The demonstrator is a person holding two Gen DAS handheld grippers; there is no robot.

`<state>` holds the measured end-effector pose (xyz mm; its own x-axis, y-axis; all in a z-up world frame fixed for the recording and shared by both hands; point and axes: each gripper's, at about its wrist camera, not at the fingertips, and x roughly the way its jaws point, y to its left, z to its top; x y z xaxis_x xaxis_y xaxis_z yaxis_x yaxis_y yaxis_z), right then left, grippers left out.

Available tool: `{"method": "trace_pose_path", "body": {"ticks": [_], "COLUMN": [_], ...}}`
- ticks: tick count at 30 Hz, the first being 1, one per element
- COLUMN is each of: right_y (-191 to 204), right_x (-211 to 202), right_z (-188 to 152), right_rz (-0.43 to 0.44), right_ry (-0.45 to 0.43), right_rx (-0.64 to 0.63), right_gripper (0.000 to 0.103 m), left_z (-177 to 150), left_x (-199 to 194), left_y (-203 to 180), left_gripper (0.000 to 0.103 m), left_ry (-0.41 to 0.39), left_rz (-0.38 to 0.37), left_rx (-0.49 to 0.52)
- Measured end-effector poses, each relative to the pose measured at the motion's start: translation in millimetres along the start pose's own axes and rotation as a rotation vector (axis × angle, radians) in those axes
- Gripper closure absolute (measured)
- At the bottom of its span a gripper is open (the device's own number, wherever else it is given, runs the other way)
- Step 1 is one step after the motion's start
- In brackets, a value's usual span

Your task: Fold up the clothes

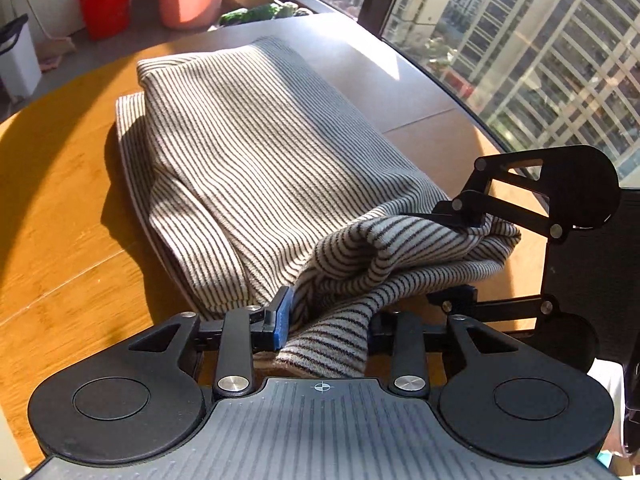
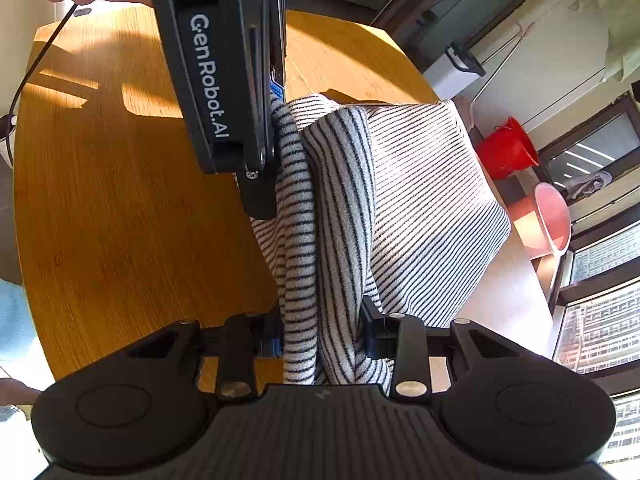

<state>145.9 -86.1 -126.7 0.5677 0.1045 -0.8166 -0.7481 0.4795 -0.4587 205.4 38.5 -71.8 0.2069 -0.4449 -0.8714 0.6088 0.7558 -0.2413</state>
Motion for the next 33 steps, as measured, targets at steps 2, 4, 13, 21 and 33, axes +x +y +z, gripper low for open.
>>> {"method": "trace_pose_path", "body": {"ticks": [2,4,13,21,33], "right_y": [2.2,6.3,20.0,4.4,-92.9], "right_x": [-10.3,-22.3,-89.6,-151.4,-70.1], "right_z": [-5.1,-11.2,-28.7,-19.9,14.1], "right_rz": [0.035,0.067,0.26,0.447,0.397], "right_ry": [-0.005,-0.012,0.037,0.091,0.153], "right_rx": [-0.025,-0.055,-0.067,-0.085,0.093], "right_gripper": [0.071,0.072,0.072,0.073,0.07], "left_z": [-7.2,-18.7,-37.1,10.6,5.9], "left_x": [-12.7,-28.4,-88.9,-24.3,15.9], "left_y": [-0.2,0.2,6.1,16.6,45.0], "left_gripper": [0.056,0.054,0.058,0.074,0.091], "left_ry": [0.009,0.004,-0.166,-0.163,-0.04], "left_rz": [-0.034,-0.073,-0.095,-0.098,-0.139], "left_rx": [-0.017,-0.04,-0.19,-0.252,-0.327]}}
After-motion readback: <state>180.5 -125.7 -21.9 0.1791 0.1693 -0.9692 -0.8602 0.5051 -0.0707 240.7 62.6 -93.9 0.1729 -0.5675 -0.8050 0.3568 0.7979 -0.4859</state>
